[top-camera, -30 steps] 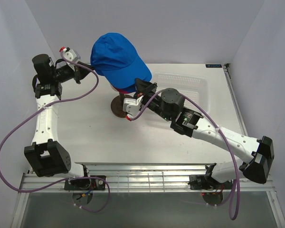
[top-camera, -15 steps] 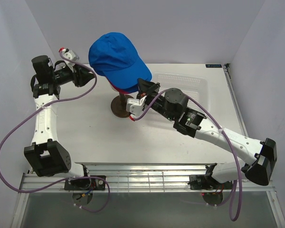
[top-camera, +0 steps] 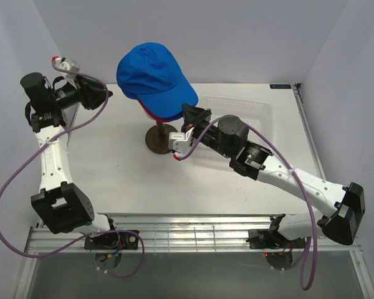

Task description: Stack the hats

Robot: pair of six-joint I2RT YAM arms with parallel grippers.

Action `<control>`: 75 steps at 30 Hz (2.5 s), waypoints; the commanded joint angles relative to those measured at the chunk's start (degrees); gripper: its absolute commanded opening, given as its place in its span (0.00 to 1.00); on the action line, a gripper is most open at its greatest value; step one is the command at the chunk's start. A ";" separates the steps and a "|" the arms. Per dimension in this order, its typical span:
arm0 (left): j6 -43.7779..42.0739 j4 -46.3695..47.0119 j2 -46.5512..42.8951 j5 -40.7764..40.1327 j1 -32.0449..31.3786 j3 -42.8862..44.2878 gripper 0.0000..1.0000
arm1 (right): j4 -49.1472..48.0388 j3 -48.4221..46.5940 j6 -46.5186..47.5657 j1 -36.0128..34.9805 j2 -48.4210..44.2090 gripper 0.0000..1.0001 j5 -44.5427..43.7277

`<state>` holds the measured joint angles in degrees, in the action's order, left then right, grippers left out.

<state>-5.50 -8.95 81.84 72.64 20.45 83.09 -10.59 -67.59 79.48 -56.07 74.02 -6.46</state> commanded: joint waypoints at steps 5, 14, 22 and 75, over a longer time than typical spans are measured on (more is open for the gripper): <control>20.35 18.18 -0.02 -6.55 -2.33 2.77 0.64 | 10.15 3.08 2.35 -0.62 2.01 0.08 0.40; 19.65 19.67 4.02 -8.91 -7.44 6.03 0.48 | 10.50 1.50 0.94 -0.62 2.62 0.08 -0.13; 18.24 19.32 5.52 -11.65 -8.49 5.50 0.18 | 10.50 1.32 -0.11 -0.62 1.83 0.08 -0.57; 8.76 7.47 1.39 -16.56 -8.41 3.66 0.55 | 20.87 -3.75 -33.66 6.47 -8.72 0.73 11.01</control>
<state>4.64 1.26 84.16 57.98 11.99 84.42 4.49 -66.46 59.55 -54.59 65.32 -4.21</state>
